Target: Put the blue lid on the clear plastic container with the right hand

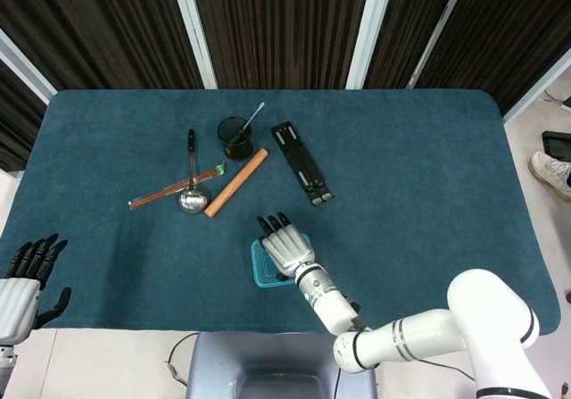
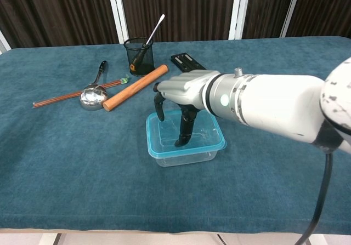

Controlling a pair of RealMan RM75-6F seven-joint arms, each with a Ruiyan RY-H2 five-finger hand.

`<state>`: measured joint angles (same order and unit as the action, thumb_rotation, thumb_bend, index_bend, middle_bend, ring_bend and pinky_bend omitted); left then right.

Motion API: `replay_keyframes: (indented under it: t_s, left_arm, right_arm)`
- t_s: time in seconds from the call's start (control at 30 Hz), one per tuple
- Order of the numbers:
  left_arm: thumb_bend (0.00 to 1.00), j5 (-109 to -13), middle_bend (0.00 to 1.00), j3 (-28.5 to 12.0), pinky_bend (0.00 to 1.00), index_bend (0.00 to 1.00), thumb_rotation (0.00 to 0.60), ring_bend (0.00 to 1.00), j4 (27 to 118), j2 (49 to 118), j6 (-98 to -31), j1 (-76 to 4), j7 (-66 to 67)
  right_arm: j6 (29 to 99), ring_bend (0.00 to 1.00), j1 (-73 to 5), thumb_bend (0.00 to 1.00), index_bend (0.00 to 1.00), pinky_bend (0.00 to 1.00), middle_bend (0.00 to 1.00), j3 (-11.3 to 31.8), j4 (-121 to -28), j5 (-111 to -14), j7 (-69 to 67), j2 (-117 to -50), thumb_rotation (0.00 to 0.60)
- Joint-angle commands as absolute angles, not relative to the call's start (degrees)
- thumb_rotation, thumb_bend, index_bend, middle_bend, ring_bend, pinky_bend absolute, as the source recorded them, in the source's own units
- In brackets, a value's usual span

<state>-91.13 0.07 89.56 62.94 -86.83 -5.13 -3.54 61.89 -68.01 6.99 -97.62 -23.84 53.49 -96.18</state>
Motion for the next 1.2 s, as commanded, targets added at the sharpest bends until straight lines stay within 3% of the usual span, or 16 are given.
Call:
replay_keyframes:
  t_s: [0.03, 1.2]
  left_arm:
    - [0.42, -91.1, 0.0, 0.1, 0.06, 0.0, 0.6, 0.0, 89.6, 62.9, -86.8, -5.1, -3.5]
    - [0.42, -91.2, 0.0, 0.0, 0.06, 0.0, 0.6, 0.0, 89.4, 62.9, -86.9, -5.1, -3.9]
  right_arm:
    - [61.8, 0.0, -67.9, 0.18, 0.46, 0.02, 0.04, 6.9, -97.5, -23.8, 53.5, -96.2, 0.6]
    - [60.7, 0.0, -66.9, 0.18, 0.43, 0.02, 0.04, 6.1, -95.6, -25.1, 53.2, -97.5, 0.6]
